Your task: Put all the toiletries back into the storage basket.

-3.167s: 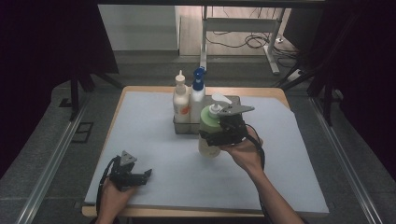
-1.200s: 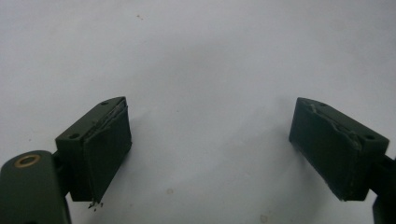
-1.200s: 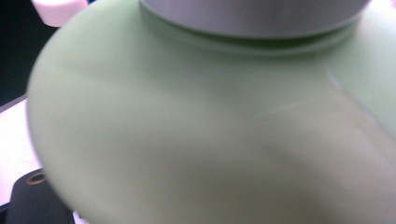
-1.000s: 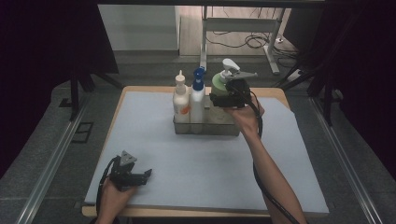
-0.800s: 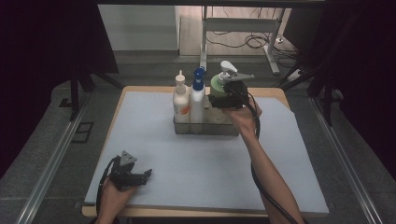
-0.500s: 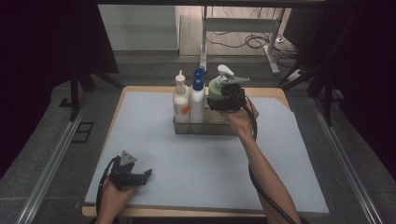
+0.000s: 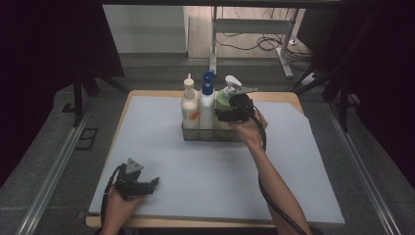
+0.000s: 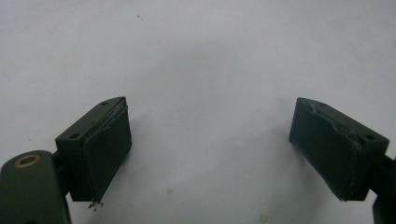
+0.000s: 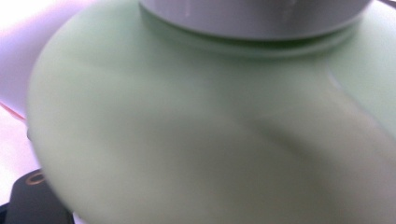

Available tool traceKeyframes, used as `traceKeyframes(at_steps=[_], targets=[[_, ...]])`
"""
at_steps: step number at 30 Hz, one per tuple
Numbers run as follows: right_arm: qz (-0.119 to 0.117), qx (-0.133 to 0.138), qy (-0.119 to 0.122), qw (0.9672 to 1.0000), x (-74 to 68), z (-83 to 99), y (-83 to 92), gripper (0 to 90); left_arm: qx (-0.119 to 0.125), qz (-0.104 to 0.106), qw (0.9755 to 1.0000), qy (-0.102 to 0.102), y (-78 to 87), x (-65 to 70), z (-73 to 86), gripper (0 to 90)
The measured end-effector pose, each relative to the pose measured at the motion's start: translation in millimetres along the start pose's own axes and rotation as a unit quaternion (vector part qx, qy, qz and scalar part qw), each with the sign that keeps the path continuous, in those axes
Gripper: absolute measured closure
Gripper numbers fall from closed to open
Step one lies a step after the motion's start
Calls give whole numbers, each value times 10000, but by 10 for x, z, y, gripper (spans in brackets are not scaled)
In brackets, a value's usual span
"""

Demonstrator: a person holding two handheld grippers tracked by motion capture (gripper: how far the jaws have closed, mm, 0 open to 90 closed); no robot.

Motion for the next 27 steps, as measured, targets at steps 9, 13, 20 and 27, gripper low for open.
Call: traceKeyframes(at_steps=[9, 13, 20, 27], targets=[[-56, -50, 36, 10000, -18, 92, -56, 117, 1, -1, 10000, 1, 0, 0, 0, 126], [-73, -40, 55, 10000, -26, 121, -69, 116, -1, -1, 10000, -1, 0, 0, 0, 126], [-131, -18, 45, 9999, -6, 134, -70, 111, 0, -3, 10000, -2, 0, 1, 1, 126], [-156, 23, 165, 9997, 22, 179, -57, 108, -1, -4, 10000, -1, 0, 2, 0, 126]])
Point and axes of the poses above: each handheld gripper's, and its own axes: y roughly backward along the jaws, z roughly out of its underside, x roughly to its right, the point moved 1 cm from there along -y, roughly forward along the jaws, and after that the axes turned 9 degrees about z, right-handed, at the moved point
